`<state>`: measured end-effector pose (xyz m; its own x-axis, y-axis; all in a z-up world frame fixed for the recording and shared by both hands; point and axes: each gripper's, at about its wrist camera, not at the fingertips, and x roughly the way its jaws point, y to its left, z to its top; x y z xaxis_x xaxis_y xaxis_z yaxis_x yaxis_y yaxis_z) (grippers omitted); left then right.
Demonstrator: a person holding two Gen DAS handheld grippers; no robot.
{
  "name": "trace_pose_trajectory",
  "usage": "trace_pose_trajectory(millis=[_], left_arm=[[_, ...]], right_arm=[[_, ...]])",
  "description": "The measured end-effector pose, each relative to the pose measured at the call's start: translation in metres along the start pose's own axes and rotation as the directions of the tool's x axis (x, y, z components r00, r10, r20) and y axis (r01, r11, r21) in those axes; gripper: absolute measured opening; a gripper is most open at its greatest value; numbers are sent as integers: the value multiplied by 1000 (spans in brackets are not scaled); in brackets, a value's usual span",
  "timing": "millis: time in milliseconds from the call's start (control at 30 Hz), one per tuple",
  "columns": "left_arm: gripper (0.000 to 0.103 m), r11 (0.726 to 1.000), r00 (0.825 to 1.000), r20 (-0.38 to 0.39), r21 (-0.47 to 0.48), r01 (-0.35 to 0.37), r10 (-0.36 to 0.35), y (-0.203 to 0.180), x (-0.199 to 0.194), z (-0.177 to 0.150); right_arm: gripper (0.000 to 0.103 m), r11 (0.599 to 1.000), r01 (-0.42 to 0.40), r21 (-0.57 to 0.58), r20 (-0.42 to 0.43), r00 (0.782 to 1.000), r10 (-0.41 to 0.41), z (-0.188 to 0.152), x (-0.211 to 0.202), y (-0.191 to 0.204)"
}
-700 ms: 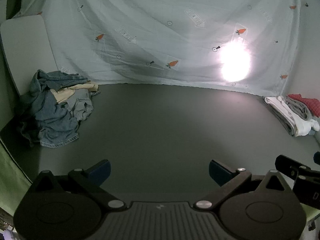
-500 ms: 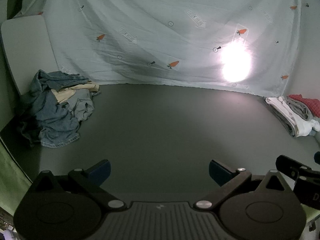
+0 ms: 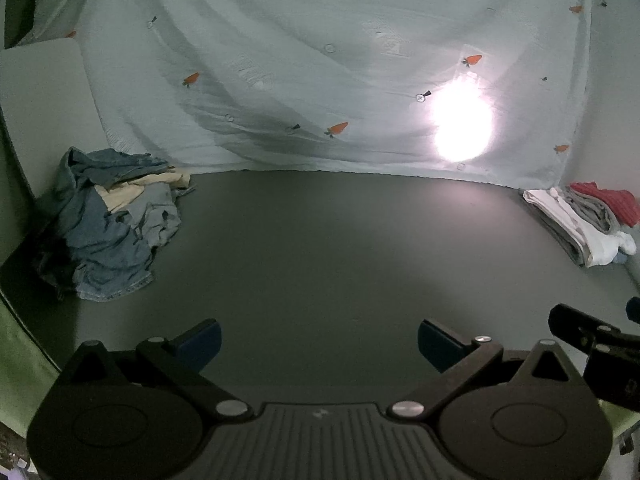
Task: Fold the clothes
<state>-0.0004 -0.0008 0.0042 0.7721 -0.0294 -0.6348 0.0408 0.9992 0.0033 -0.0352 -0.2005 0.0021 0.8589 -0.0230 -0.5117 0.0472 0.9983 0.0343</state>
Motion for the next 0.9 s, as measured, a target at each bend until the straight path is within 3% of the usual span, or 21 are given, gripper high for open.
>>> trace_pose_trajectory(millis=[900], left_arm=[[103, 1000, 1000, 4, 18, -7, 7, -6, 2, -4]], right_arm=[[103, 1000, -5, -6, 18, 1000, 6, -2, -1, 1]])
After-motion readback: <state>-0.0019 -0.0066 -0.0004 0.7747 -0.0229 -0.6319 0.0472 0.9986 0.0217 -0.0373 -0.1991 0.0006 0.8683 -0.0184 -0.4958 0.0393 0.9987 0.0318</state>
